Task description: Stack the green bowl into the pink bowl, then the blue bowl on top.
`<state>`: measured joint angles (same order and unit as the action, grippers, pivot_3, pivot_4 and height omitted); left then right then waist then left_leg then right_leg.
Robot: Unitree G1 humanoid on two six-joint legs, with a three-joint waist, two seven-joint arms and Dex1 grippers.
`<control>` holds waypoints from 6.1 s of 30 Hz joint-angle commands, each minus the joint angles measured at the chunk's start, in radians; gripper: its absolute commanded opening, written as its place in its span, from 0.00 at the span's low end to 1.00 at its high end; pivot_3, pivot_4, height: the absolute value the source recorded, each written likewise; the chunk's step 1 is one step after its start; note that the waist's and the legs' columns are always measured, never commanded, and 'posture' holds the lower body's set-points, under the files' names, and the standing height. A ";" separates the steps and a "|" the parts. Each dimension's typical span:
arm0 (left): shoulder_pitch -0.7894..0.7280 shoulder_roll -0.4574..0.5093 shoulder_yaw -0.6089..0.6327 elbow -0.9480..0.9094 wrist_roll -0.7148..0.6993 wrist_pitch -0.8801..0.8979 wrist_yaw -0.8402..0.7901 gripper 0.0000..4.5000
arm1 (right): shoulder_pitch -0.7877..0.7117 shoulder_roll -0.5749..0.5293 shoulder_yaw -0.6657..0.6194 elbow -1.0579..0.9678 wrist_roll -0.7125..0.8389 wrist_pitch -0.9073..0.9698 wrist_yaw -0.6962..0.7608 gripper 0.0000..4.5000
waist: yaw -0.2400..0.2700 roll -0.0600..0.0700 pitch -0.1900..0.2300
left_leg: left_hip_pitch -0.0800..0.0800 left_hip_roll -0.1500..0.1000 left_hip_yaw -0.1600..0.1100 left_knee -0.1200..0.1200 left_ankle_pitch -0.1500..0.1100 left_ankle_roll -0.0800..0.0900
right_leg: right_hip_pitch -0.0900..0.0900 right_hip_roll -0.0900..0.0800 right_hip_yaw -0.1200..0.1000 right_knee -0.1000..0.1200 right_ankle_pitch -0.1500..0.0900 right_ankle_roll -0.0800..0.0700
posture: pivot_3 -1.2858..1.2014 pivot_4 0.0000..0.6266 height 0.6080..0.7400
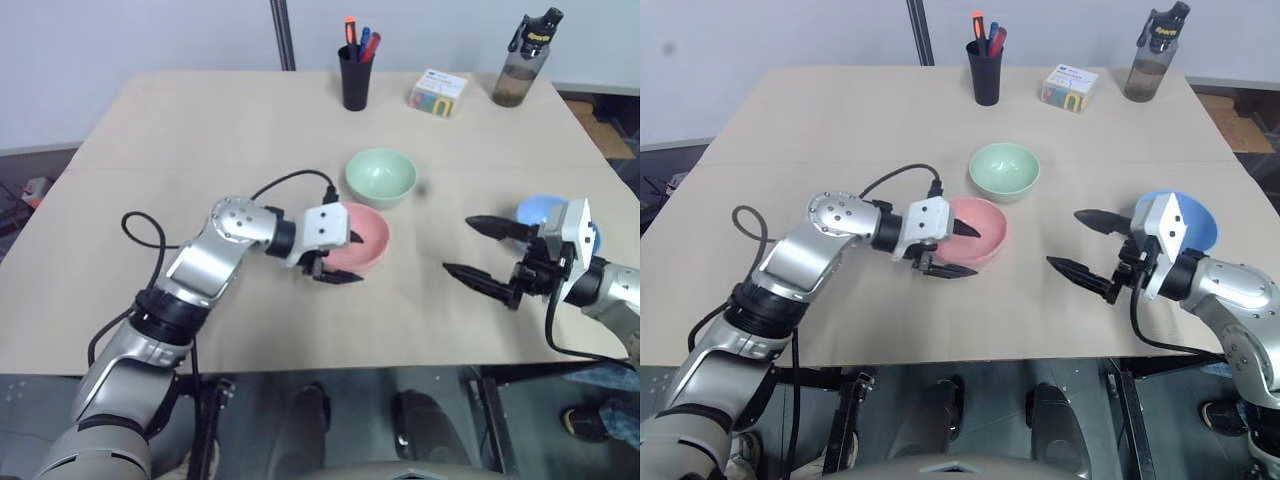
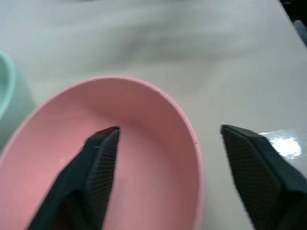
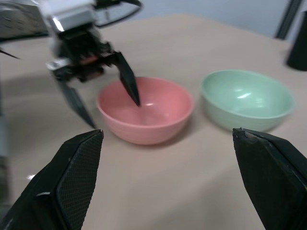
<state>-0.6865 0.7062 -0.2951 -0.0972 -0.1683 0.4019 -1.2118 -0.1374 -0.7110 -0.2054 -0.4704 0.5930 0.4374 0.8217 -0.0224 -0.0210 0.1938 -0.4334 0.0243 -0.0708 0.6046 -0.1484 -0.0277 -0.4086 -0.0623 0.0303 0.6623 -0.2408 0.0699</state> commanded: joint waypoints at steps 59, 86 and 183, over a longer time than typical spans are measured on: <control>0.815 0.035 0.958 -0.552 -0.683 0.241 0.532 1.00 | -1.101 0.383 0.617 1.697 -0.971 -1.006 -0.076 0.03 | -0.023 0.000 0.000 | 0.002 -0.001 -0.002 -0.005 0.000 -0.001 | 0.000 0.000 -0.001 -0.001 0.002 -0.006 | 0.52 0.24 1.00; 0.748 0.104 0.869 -0.467 -0.679 0.169 0.414 1.00 | -0.701 0.266 0.545 0.514 -0.489 -0.222 0.483 0.10 | -0.020 0.003 0.002 | 0.002 0.000 -0.004 -0.006 0.001 -0.001 | 0.000 0.000 -0.003 0.000 0.000 -0.007 | 0.52 0.24 1.00; 0.767 0.038 0.712 -0.489 -0.532 0.103 0.489 1.00 | -0.363 0.086 0.123 0.157 -0.095 0.110 0.165 0.99 | 0.008 0.001 0.001 | 0.000 0.001 -0.003 -0.005 0.000 -0.001 | 0.000 0.001 -0.002 -0.002 0.000 -0.008 | 0.52 0.24 1.00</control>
<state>0.0731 0.7301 0.4174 -0.5510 -0.7181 0.5177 -0.7216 -0.5211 -0.5833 0.0299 -0.2767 0.4675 0.5271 0.9985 -0.0143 -0.0199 0.1947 -0.4332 0.0252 -0.0735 0.5992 -0.1480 -0.0287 -0.4088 -0.0619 0.0279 0.6593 -0.2406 0.0619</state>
